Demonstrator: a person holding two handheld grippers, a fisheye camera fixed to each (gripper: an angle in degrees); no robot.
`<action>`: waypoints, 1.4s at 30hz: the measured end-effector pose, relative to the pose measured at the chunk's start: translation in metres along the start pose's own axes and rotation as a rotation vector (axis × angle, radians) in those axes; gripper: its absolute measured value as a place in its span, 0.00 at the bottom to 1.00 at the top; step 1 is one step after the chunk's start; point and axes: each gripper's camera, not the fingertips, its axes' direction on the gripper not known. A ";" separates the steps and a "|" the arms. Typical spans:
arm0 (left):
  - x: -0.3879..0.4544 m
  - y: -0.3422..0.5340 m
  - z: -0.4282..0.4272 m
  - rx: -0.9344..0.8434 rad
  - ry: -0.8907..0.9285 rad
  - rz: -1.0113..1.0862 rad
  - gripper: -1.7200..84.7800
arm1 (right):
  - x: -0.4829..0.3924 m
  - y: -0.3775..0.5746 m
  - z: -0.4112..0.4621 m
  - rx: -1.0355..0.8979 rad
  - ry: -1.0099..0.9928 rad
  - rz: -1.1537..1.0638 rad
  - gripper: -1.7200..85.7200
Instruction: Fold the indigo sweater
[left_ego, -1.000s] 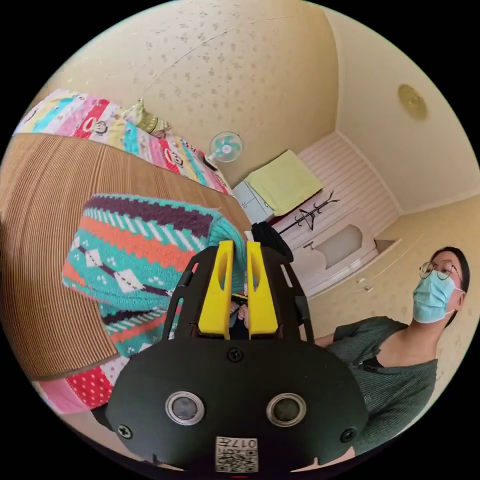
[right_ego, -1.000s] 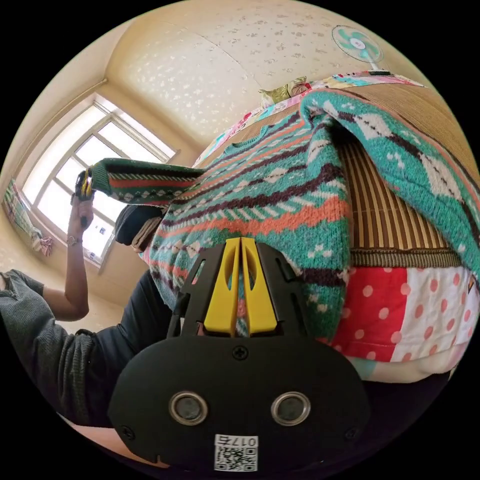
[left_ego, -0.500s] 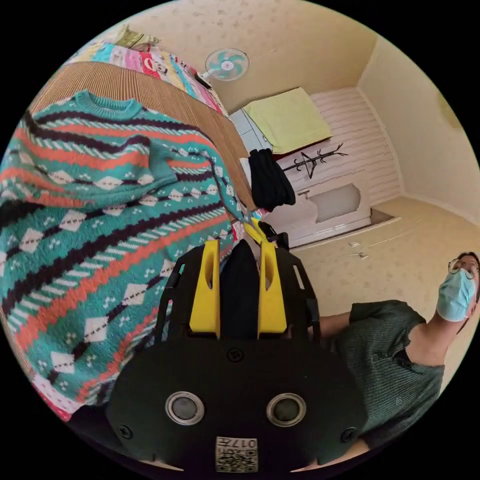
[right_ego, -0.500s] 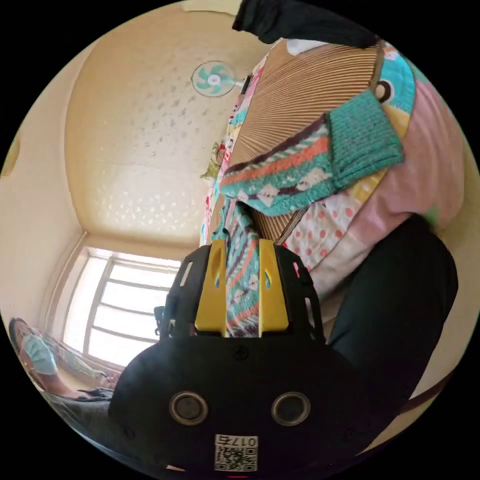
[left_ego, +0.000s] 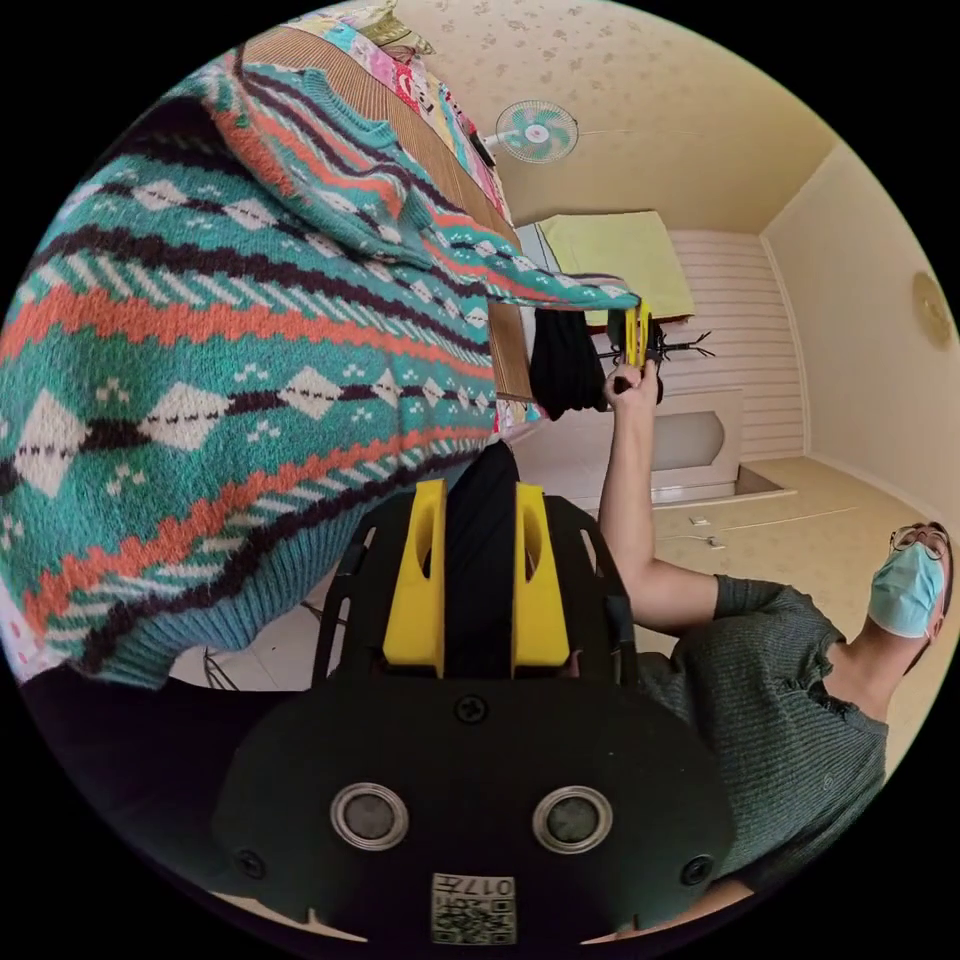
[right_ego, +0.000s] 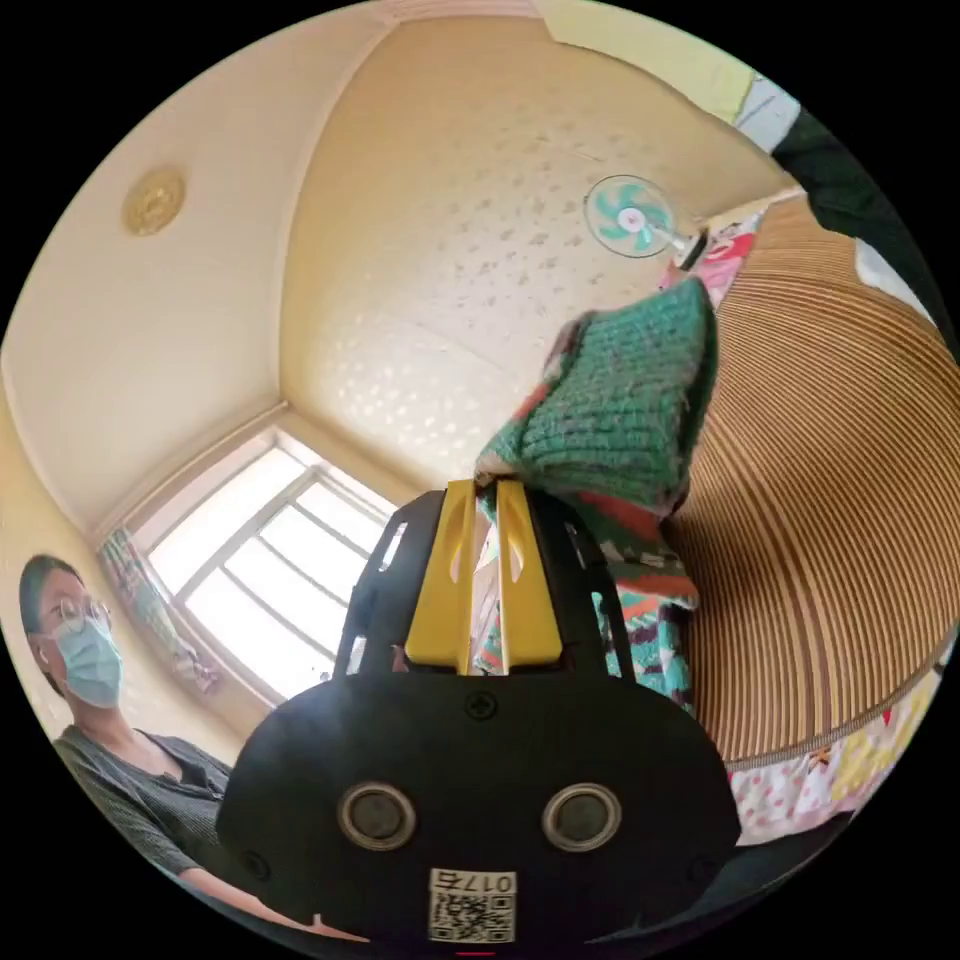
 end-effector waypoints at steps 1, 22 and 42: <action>0.002 -0.002 0.002 -0.001 -0.006 0.004 0.14 | -0.039 -0.004 0.034 -0.096 -0.037 -0.132 0.08; 0.029 -0.053 -0.055 0.256 -0.470 -0.038 0.16 | 0.020 0.171 0.210 -0.792 0.416 -0.031 0.10; 0.072 -0.099 -0.019 0.378 -0.552 0.006 0.05 | 0.063 0.112 0.183 -0.551 0.009 0.099 0.11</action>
